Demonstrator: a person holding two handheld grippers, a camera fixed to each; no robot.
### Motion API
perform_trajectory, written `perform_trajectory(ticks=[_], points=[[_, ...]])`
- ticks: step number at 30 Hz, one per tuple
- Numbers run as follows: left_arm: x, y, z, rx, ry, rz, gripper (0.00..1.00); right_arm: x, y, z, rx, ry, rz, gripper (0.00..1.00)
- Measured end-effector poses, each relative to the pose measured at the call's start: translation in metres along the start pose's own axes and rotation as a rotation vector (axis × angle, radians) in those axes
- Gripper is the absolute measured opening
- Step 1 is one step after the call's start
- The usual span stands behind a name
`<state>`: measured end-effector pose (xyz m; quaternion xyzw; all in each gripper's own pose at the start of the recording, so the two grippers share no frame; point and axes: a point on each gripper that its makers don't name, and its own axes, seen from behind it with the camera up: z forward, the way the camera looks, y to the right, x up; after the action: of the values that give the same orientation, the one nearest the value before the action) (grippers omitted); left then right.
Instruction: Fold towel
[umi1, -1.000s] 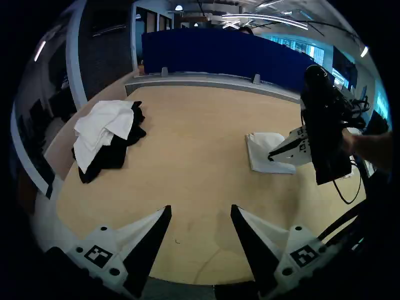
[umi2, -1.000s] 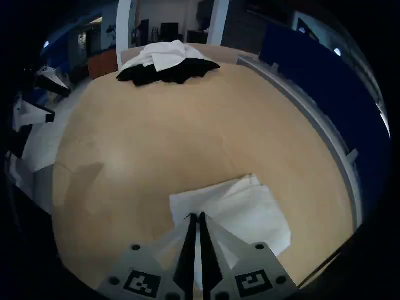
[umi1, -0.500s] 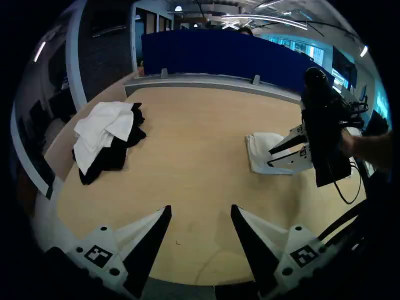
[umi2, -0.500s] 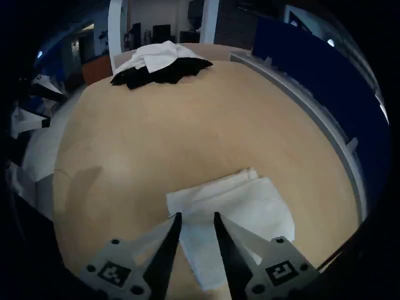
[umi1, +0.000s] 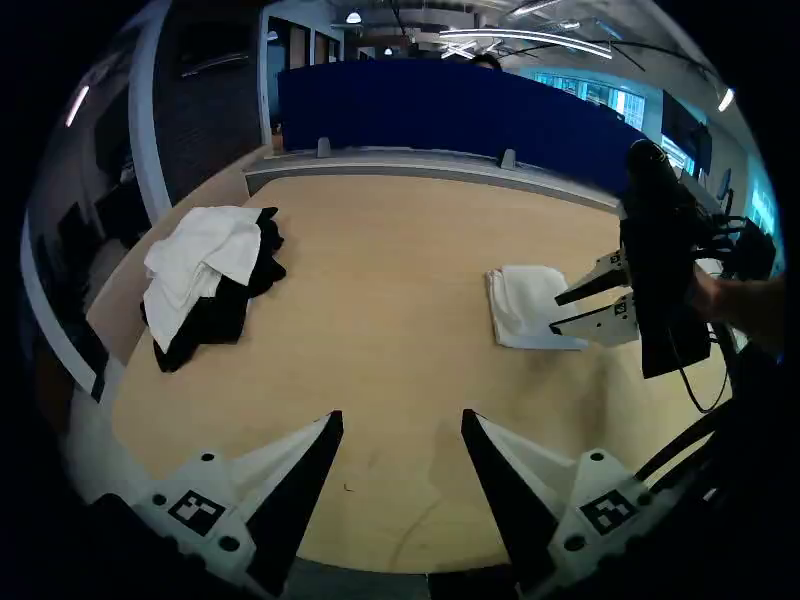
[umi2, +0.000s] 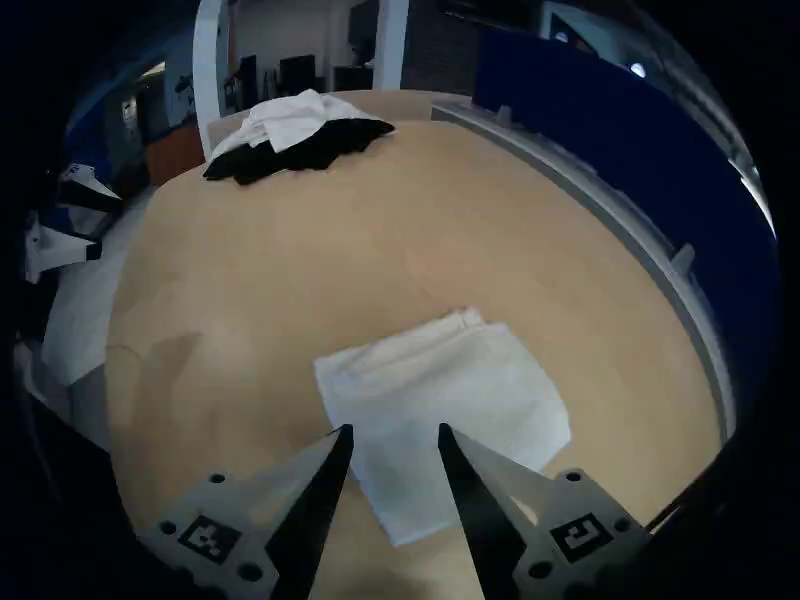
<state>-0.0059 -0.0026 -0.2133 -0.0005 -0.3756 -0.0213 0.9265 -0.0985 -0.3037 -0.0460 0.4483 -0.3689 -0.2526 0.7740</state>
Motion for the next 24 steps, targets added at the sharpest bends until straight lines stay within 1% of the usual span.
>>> perform_trajectory(ticks=[6, 14, 18, 24], points=[[0.0, 0.002, 0.002, 0.0, 0.001, 0.002, 0.87, -0.022, 0.003, -0.011, -0.024, -0.014, 0.051, 0.65], [0.005, 0.005, 0.004, -0.006, 0.005, 0.005, 0.88, -0.049, 0.002, -0.019, -0.043, -0.036, 0.111, 0.65], [0.008, 0.008, 0.003, -0.011, 0.007, 0.007, 0.87, -0.057, 0.001, -0.02, -0.047, -0.045, 0.126, 0.65], [0.009, 0.009, 0.003, -0.013, 0.008, 0.014, 0.87, -0.063, -0.002, -0.02, -0.047, -0.054, 0.133, 0.65]])
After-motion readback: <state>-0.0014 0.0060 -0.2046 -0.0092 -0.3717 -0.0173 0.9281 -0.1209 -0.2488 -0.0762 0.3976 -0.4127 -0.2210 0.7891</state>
